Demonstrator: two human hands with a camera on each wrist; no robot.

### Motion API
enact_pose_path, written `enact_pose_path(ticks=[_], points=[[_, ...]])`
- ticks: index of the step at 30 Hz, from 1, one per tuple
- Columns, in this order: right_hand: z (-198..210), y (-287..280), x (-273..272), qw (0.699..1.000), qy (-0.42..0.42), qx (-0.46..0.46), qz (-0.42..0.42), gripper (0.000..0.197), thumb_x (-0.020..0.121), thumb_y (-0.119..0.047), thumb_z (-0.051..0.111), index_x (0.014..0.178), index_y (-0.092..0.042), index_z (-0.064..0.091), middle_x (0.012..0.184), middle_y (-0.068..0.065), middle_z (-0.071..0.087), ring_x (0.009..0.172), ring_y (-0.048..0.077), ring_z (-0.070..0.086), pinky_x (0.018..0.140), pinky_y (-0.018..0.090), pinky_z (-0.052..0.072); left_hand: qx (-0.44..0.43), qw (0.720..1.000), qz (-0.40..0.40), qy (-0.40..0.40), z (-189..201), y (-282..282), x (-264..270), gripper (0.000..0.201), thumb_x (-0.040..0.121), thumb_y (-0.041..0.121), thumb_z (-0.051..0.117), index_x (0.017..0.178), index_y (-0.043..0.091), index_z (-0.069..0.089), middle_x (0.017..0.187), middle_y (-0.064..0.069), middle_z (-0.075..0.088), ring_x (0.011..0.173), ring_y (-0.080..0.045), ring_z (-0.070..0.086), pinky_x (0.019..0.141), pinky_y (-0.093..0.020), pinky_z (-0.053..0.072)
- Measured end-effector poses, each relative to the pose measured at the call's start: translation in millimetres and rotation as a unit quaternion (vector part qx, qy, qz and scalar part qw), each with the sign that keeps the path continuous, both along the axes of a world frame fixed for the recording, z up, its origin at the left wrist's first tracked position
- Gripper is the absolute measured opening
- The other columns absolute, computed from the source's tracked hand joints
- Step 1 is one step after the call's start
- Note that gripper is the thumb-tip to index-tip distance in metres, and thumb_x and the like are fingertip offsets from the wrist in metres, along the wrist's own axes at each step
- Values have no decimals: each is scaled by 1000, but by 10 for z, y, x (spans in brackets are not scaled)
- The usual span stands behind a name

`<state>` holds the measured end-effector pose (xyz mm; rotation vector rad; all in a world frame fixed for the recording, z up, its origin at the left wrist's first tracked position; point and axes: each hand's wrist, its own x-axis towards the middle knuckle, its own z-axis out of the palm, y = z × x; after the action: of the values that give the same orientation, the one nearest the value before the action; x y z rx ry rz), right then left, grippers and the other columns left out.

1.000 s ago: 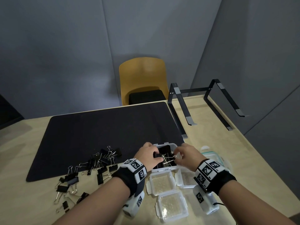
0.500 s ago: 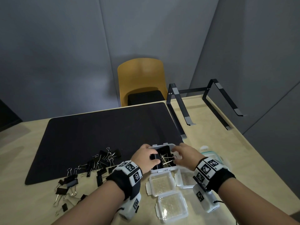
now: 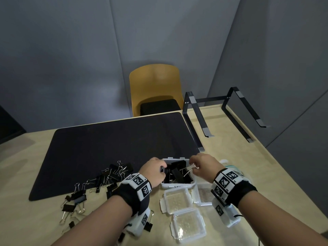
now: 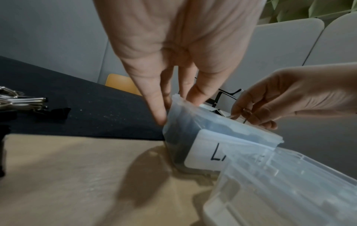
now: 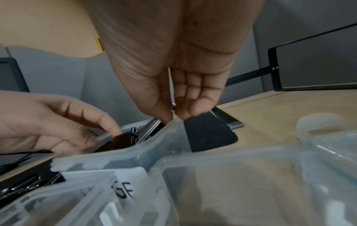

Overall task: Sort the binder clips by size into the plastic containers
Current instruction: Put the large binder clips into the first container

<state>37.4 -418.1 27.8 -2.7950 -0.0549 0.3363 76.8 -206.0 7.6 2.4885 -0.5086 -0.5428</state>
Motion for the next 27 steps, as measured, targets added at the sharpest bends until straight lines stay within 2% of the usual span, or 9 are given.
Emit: enact_pose_path(ticks=[3, 7, 10, 13, 17, 20, 22, 25, 27], points=[[15, 25, -12, 999, 29, 8, 20, 29, 84, -18, 57, 112, -26, 65, 91, -6, 48, 82, 10, 47, 76, 20, 37, -26, 999, 12, -16, -15, -1, -23, 25, 89, 24, 55, 113, 24, 61, 130, 7, 45, 109, -13, 53, 94, -27, 45], [6, -2, -22, 999, 11, 49, -10, 35, 80, -18, 63, 114, -22, 60, 93, -7, 48, 79, 9, 47, 74, 17, 35, -31, 999, 1, -20, -21, -59, -88, 33, 83, 41, 65, 114, 32, 63, 141, 6, 33, 130, -18, 33, 106, -29, 33], [-11, -30, -6, 992, -22, 101, -71, 30, 78, -9, 63, 107, -17, 61, 89, -5, 55, 78, 11, 52, 72, 17, 39, -19, 1000, -3, -17, -14, -137, -111, 39, 82, 44, 64, 119, 32, 62, 148, 3, 27, 136, -21, 25, 111, -34, 29], [-45, -22, -11, 986, -29, 128, -101, 21, 80, -5, 60, 98, -14, 65, 84, -4, 60, 79, 13, 56, 75, 19, 45, 6, 1000, -15, -1, -30, -204, -121, 41, 85, 46, 59, 123, 33, 59, 152, 0, 21, 139, -24, 19, 113, -35, 26], [-74, -18, -35, 981, -40, 149, -113, 15, 82, -7, 61, 92, -15, 68, 83, -4, 62, 76, 10, 58, 75, 18, 47, 17, 1000, 4, -16, -36, -239, -107, 26, 88, 39, 58, 109, 26, 64, 150, 0, 25, 137, -24, 22, 110, -35, 29], [-67, -22, -47, 982, -49, 148, -107, 14, 83, -8, 61, 94, -13, 69, 83, -5, 61, 78, 10, 57, 71, 12, 43, 18, 999, 16, -30, -20, -240, -62, 21, 89, 38, 57, 95, 20, 68, 148, 1, 29, 137, -22, 22, 110, -33, 28], [-61, -13, -53, 986, -54, 128, -89, 16, 84, -11, 61, 97, -14, 71, 85, -5, 59, 79, 9, 54, 71, 12, 39, 33, 999, 9, -27, -11, -240, -49, 23, 89, 39, 57, 90, 20, 69, 146, 1, 31, 136, -22, 22, 108, -33, 29], [-67, 14, -57, 991, -57, 104, -61, 19, 85, -16, 62, 101, -17, 71, 95, 1, 61, 80, 9, 52, 78, 18, 42, 44, 999, 4, -23, -15, -235, -52, 24, 88, 41, 58, 90, 21, 70, 143, 1, 34, 133, -21, 25, 106, -33, 31], [-76, 37, -56, 994, -58, 84, -44, 22, 85, -17, 61, 106, -18, 69, 101, 3, 61, 80, 9, 51, 79, 21, 43, 39, 999, 0, -20, -14, -239, -56, 26, 87, 43, 58, 100, 24, 70, 142, 2, 34, 133, -21, 25, 106, -33, 32]])
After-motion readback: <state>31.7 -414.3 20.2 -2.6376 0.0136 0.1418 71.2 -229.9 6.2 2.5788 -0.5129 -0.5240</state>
